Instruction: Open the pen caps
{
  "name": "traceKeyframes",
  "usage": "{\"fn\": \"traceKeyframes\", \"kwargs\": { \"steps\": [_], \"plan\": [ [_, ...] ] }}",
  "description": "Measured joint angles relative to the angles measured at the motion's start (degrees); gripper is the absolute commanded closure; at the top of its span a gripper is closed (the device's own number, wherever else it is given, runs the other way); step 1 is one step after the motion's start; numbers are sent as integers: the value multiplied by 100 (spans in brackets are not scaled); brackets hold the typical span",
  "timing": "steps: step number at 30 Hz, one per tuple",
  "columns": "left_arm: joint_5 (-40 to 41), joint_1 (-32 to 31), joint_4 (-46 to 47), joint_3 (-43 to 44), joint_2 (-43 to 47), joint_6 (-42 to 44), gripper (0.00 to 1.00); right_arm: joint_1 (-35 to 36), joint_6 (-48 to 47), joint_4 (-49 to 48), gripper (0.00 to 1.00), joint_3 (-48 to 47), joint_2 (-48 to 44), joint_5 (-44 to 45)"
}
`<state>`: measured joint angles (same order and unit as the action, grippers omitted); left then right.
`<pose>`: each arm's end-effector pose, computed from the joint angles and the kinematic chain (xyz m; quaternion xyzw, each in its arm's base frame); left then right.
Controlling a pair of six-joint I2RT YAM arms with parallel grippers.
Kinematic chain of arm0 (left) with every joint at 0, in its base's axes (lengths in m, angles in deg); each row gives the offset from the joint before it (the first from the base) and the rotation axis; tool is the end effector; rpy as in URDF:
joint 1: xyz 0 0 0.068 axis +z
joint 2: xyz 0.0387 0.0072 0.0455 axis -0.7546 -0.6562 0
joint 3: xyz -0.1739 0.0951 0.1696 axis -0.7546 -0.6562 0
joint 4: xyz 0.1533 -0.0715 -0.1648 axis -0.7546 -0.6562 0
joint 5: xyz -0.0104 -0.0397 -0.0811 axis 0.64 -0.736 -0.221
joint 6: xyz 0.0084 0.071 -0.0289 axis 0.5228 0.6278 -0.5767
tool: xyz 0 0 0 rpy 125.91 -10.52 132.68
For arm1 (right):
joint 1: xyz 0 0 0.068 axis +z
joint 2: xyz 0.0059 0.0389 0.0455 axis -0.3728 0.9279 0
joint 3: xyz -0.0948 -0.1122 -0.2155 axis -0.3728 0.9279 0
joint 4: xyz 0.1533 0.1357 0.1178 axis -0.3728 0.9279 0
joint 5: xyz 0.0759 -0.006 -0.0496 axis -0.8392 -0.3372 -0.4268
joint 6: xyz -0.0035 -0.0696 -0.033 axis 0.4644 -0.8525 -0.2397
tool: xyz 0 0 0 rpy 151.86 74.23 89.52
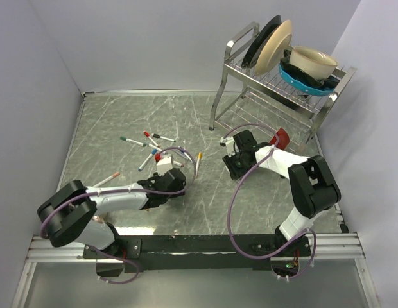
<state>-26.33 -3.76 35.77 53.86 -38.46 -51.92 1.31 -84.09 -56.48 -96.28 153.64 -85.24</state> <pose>0.1783 -0.1845 0.1404 -0.0936 0.9160 -0.1251 0.3695 0.2719 0.1297 0.1393 -0.3176 0.9202 0.1095 0.2010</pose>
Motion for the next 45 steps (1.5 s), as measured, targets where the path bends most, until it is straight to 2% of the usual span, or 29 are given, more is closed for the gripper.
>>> {"fn": "traceKeyframes", "kwargs": {
  "steps": [6, 11, 14, 18, 22, 25, 31, 37, 45],
  "plan": [
    [70, 2, -238, -192, 970, -96, 26, -2, -133, 109, 47, 0, -216, -31],
    [72, 136, -337, -793, 2387, -466, 12, -22, -605, 431, 46, -26, -850, -573],
    [-50, 479, -442, -1270, 3303, -817, 6, -22, -953, 612, 46, -31, -1333, -1051],
    [-190, 988, -852, -1740, 4192, -1410, 7, -22, -1228, 710, 46, -31, -1996, -1497],
    [-155, 1213, -1626, -1832, 4568, -2151, 12, -22, -1375, 708, 46, -31, -2433, -1803],
    [-20, 1231, -2234, -1716, 4459, -2627, 16, -22, -1416, 715, 46, -31, -2465, -1923],
    [111, 1235, -3075, -1119, 3314, -3252, 26, -22, -1434, 776, 46, -26, -2439, -2020],
    [155, 1235, -3401, -614, 2291, -3475, 28, -22, -1434, 793, 45, -24, -2439, -2048],
    [192, 1237, -3501, -498, 1950, -3547, 34, -22, -1434, 796, 45, -24, -2439, -2052]
  ]
}}
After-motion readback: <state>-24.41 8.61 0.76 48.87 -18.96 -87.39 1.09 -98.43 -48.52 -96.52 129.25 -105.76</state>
